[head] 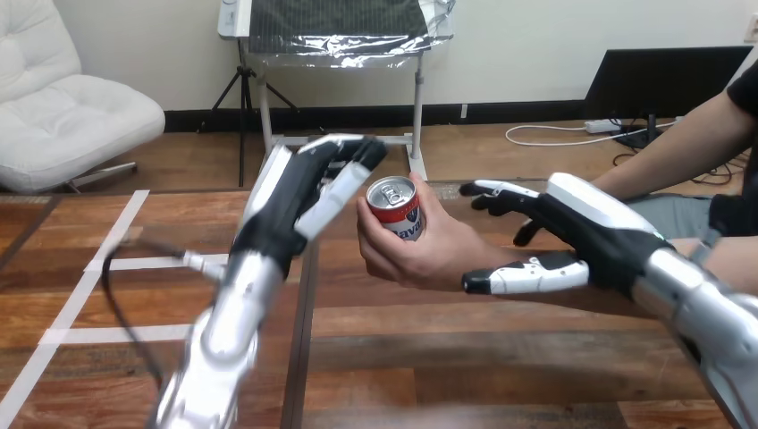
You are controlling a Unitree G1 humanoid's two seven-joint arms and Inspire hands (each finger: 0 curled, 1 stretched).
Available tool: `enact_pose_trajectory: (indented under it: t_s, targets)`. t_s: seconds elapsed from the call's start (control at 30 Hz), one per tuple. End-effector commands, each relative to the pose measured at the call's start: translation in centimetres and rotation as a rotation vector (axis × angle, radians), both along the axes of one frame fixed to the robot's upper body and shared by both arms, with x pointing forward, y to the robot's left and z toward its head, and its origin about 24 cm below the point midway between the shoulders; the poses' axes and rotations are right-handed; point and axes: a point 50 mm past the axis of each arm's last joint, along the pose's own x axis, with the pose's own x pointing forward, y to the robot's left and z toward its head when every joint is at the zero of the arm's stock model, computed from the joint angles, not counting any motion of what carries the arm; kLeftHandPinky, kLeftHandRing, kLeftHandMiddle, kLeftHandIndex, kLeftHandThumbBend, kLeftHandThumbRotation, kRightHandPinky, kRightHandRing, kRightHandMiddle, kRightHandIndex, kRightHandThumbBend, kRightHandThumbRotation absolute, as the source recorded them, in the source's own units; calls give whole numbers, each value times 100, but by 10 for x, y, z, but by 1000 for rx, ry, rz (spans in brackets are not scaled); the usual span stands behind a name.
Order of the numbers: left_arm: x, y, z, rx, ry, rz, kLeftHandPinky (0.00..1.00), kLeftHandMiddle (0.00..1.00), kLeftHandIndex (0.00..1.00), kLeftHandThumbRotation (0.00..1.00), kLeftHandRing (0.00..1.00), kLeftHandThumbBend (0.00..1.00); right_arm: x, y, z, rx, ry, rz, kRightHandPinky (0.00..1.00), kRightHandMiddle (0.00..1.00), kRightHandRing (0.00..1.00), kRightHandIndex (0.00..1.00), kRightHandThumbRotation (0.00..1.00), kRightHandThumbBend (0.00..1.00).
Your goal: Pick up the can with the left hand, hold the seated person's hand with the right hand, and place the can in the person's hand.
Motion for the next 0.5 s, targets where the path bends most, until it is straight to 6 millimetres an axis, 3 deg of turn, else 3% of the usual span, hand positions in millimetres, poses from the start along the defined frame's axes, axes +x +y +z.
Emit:
enact_pose_trajectory:
  t_s: [0.0,0.1,0.27,0.47]
  targets:
    - [-28,4,29,-163,-211,35,69,76,72,100,75,58,-21,9,-4,222,-76,-12,67,88,84,94,88,100]
    - [-38,5,30,-195,-232,40,69,77,72,100,77,56,-27,9,-4,290,-93,-15,71,90,86,95,91,100]
    - [-54,8,31,-231,-265,56,72,78,73,100,79,66,-36,11,-3,418,-110,-12,80,94,91,98,95,100]
    - [-75,10,32,-282,-305,69,75,78,74,100,80,71,-49,15,1,551,-148,-10,87,97,95,100,98,100]
